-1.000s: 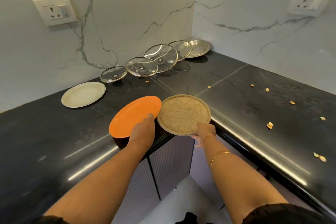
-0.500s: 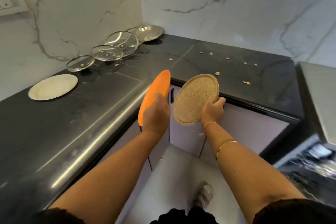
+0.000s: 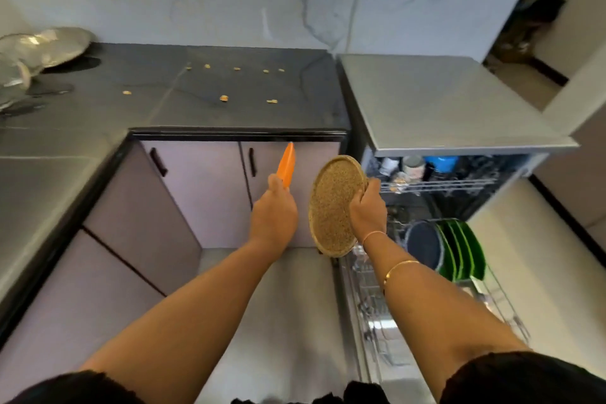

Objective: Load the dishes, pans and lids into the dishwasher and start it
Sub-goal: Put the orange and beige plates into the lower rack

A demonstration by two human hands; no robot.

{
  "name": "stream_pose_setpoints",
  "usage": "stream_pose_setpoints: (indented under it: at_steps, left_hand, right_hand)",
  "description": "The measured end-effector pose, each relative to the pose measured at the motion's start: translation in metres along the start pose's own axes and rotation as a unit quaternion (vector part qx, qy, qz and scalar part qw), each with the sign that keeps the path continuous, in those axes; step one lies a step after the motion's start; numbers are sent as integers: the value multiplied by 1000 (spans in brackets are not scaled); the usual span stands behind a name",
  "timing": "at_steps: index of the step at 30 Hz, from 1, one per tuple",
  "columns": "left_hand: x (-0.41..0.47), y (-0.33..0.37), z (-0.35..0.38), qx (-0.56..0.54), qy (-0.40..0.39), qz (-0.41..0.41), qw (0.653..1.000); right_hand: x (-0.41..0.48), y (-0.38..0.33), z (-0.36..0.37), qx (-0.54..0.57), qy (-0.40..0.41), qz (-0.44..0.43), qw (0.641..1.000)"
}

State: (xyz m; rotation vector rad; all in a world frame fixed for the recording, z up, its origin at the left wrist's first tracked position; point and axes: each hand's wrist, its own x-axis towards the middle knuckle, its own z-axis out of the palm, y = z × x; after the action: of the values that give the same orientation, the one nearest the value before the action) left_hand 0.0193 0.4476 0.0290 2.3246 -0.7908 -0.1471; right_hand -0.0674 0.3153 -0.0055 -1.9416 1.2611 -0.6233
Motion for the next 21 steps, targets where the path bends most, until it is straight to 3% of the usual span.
stream_pose_setpoints:
  at_steps: [9, 15, 21]
  left_hand:
    - [-38, 100, 113, -15, -92, 8, 996]
    - [-59, 169, 193, -61, -111, -57, 990]
    - [-59, 182, 244, -85, -82, -137, 984]
  right_hand:
    - [26, 110, -127, -77, -1, 47, 996]
    - [65, 173, -203, -108, -48, 0, 993]
    - [97, 214, -209, -80, -82, 40, 993]
